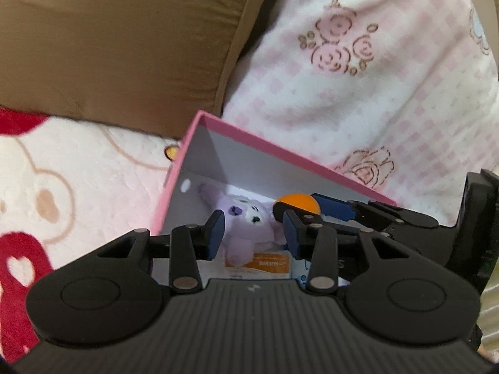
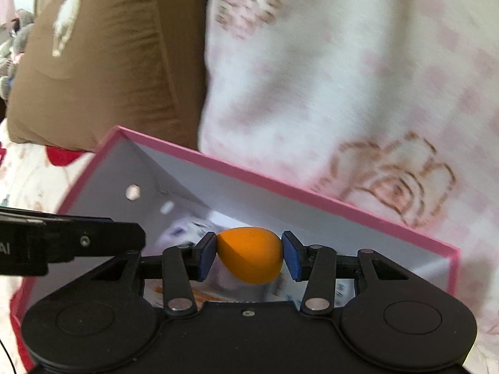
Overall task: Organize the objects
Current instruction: 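Lower the sponge into the box beside the plush toy and open the left gripper, then withdraw the open left gripper from the box toward the green yarn ball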
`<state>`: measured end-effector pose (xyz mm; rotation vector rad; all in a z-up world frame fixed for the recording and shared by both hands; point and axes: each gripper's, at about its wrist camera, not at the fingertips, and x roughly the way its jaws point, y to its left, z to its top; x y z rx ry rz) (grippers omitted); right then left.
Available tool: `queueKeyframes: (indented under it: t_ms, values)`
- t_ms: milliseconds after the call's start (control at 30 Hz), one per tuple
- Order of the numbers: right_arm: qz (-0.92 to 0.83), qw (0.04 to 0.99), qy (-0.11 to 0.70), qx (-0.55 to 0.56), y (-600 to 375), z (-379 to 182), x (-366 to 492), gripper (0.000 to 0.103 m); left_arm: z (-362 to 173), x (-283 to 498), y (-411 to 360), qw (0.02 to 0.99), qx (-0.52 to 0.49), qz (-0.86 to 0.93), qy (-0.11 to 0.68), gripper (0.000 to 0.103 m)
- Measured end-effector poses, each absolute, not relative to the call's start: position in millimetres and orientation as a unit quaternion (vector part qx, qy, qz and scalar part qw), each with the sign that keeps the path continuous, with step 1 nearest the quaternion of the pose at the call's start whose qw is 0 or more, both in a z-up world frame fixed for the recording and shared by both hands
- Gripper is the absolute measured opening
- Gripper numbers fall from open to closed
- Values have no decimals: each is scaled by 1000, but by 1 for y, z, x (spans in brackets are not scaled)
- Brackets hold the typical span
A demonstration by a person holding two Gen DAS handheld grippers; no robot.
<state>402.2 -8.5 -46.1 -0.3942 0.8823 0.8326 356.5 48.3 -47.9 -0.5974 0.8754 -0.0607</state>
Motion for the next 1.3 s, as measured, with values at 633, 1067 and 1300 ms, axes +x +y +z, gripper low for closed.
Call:
queueKeyframes:
  t_ms: [633, 1067, 1300]
  values:
    - [394, 803, 424, -141, -42, -26, 375, 63, -36, 342, 36, 861, -265, -49, 431, 42]
    - [410, 816, 383, -137, -101, 21, 294, 67, 10, 280, 27, 864, -211, -63, 452, 52]
    - [414, 822, 364, -143, -107, 33, 264, 70, 42, 245, 26, 874, -182, -62, 447, 57]
